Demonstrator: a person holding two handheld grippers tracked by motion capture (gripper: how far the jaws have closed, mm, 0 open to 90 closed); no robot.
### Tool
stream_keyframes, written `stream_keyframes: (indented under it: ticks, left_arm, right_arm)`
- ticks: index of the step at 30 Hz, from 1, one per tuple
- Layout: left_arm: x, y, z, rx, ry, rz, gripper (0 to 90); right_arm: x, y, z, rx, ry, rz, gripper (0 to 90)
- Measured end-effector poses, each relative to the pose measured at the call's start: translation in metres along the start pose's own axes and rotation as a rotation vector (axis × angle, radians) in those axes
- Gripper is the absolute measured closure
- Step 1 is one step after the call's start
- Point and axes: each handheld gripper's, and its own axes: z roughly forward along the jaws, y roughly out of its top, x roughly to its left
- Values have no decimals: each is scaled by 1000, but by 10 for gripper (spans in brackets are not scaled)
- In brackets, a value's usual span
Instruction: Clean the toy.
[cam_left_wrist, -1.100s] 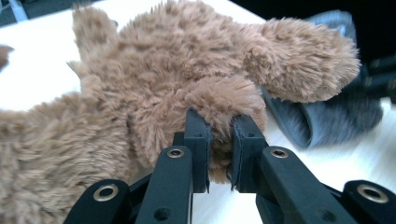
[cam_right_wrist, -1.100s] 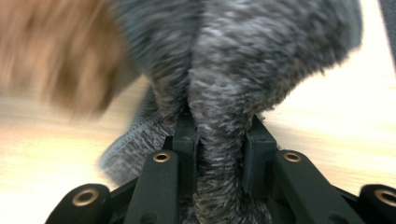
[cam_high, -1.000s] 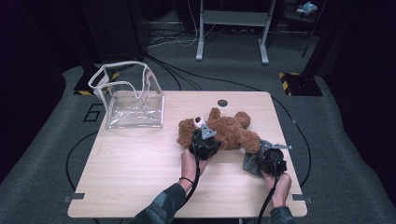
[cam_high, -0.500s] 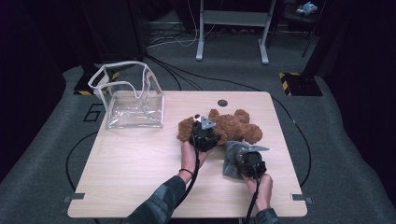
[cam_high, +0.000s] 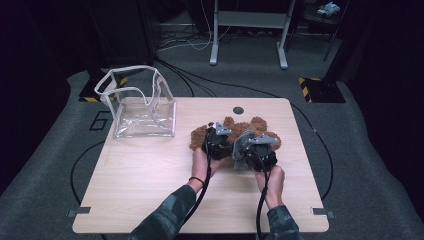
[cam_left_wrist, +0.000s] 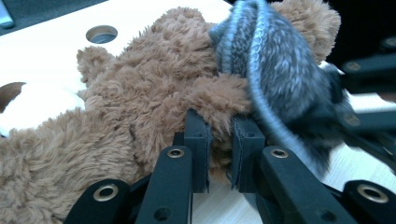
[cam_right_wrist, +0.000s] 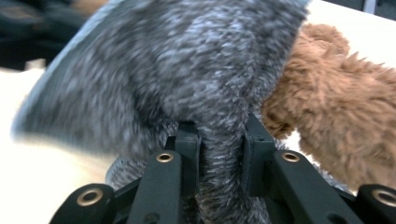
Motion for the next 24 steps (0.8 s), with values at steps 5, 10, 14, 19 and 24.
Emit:
stream_keyframes:
  ticks: [5,10,14,19,24]
  left_arm:
    - [2,-1,-2,1,0,5,800]
    - [5,-1,-4,0,0,5,799]
    - [7,-1,-6,-1,0,-1,799]
    - [9,0,-7,-1,0,-3,798]
    - [10,0,-6,1,-1,-2,797]
  right_arm:
    - [-14,4,6,6,-42,35,728]
    - [-39,3,0,5,-93,93,727]
    - [-60,-1,-5,16,-143,152,725]
    - [-76,-8,-11,21,-182,197,724]
    - [-63,-6,-21,-21,-123,159,720]
